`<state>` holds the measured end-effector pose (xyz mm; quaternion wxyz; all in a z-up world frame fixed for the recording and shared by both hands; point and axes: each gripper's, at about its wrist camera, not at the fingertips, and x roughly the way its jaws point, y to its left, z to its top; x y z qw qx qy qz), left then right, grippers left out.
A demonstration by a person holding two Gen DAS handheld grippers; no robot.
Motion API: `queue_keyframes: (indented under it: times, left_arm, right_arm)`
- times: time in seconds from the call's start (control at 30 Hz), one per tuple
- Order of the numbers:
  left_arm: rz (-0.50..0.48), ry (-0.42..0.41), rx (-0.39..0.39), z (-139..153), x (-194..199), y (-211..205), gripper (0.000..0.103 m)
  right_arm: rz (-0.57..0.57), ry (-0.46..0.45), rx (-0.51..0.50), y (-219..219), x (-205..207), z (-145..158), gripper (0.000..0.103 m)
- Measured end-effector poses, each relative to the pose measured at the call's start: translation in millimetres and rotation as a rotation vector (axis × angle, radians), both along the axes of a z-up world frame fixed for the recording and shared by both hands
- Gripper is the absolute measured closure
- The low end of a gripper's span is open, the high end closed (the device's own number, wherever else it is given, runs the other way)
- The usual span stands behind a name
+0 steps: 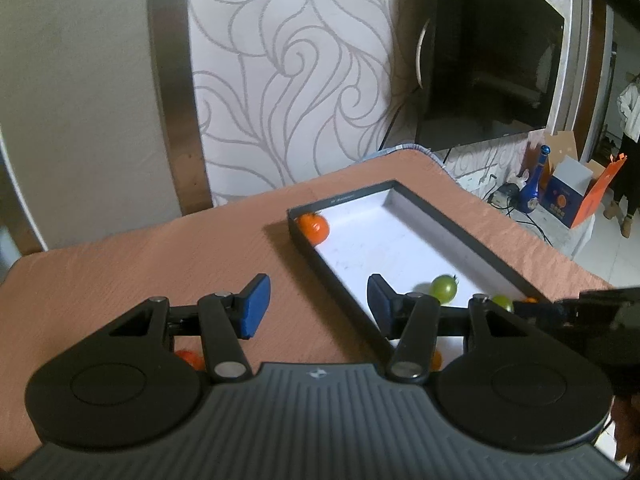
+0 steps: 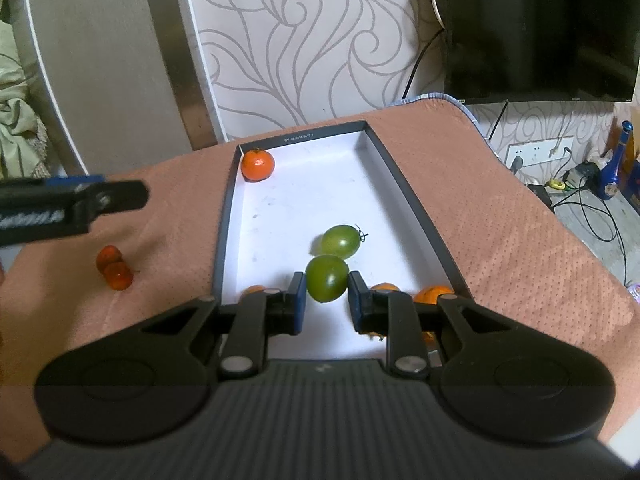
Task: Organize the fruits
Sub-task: 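Lower the green tomato into the box with the right gripper, then move both grippers out of the box toward the two red tomatoes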
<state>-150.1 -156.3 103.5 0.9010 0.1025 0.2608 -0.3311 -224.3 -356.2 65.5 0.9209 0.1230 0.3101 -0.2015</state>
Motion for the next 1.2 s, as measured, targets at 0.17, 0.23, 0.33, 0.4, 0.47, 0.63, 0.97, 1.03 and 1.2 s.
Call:
queue_keyframes:
  times: [0.17, 0.23, 0.33, 0.4, 0.47, 0.63, 0.97, 1.03, 1.2]
  left_arm:
    - [0.015, 0.015, 0.006, -14, -7, 30, 0.043]
    - [0.026, 0.028, 0.008, -20, -9, 40, 0.043]
    - [0.040, 0.049, 0.013, -28, -11, 50, 0.043]
    - [0.048, 0.067, 0.016, -33, -13, 52, 0.043]
    - [0.036, 0.074, 0.019, -35, -17, 50, 0.043]
    - [-0.030, 0.064, 0.031, -34, -32, 30, 0.043]
    - [-0.124, 0.060, 0.069, -41, -54, 1, 0.043]
    - [-0.115, 0.063, 0.074, -42, -52, 0, 0.043]
    - [-0.091, 0.074, 0.084, -45, -45, 2, 0.043]
  right_arm:
    - [-0.004, 0.002, -0.004, 2, 3, -1, 0.078]
    - [-0.007, 0.005, -0.006, 2, 3, -2, 0.078]
    - [-0.017, 0.009, -0.006, 2, 3, -3, 0.078]
    - [-0.017, 0.012, -0.004, 2, 3, -4, 0.078]
    - [-0.012, 0.016, -0.004, 4, 3, -6, 0.078]
    - [0.012, 0.024, -0.001, 10, 4, -10, 0.078]
    - [0.000, 0.041, -0.012, -1, 3, -13, 0.076]
    - [-0.003, 0.042, -0.020, -2, 8, -14, 0.076]
    - [0.004, 0.045, -0.039, 1, 15, -15, 0.076]
